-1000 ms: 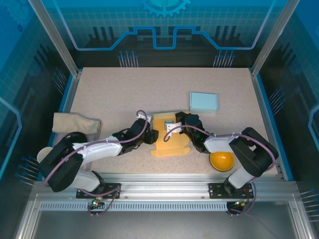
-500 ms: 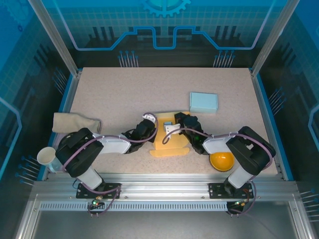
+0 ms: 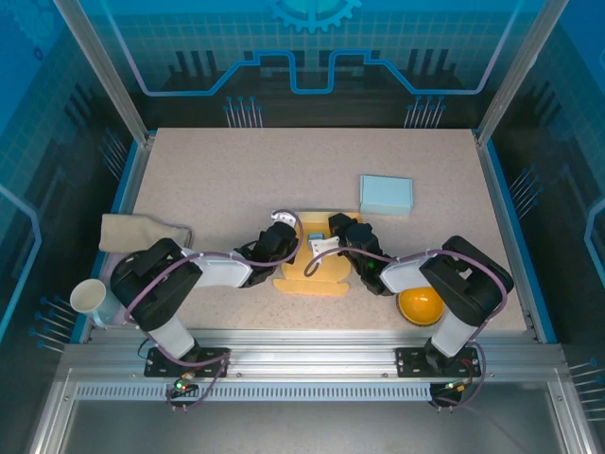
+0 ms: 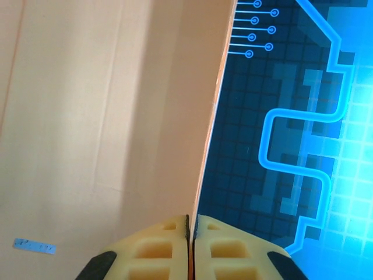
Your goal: Fold the paper box
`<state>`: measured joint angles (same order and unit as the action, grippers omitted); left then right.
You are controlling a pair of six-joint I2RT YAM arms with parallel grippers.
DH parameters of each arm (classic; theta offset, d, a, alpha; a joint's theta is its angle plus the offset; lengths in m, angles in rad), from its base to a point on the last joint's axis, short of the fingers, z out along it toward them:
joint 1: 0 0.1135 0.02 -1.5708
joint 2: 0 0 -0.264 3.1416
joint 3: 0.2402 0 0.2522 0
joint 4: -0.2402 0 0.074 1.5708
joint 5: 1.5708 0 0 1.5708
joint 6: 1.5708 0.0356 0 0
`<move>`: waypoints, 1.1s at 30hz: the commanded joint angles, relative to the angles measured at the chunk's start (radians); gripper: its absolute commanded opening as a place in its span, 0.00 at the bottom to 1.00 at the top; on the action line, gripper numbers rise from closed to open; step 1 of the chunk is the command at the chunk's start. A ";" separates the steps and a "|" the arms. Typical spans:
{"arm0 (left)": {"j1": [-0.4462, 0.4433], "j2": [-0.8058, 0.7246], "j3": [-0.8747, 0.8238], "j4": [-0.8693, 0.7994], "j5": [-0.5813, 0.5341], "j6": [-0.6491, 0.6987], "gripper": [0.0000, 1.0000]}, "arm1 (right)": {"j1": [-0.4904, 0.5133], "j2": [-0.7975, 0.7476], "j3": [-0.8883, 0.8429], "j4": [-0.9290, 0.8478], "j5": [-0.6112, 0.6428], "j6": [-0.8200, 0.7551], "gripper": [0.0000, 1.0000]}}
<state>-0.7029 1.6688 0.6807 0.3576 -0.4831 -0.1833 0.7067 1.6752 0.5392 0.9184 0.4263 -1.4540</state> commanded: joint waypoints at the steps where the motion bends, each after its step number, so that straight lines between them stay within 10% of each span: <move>1: 0.003 0.028 0.040 0.011 -0.029 0.017 0.08 | 0.020 -0.028 -0.017 -0.110 -0.026 -0.004 0.13; 25: 0.028 0.119 0.055 0.012 0.013 -0.007 0.03 | -0.041 -0.522 0.123 -0.898 -0.376 0.426 0.46; 33: 0.033 0.129 0.076 -0.033 0.034 -0.017 0.02 | -0.121 -0.501 0.318 -1.025 -0.384 0.891 0.43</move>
<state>-0.6811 1.7592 0.7448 0.4171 -0.4843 -0.1844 0.6052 1.1584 0.7677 -0.0265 0.0536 -0.8196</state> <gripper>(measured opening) 0.079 0.446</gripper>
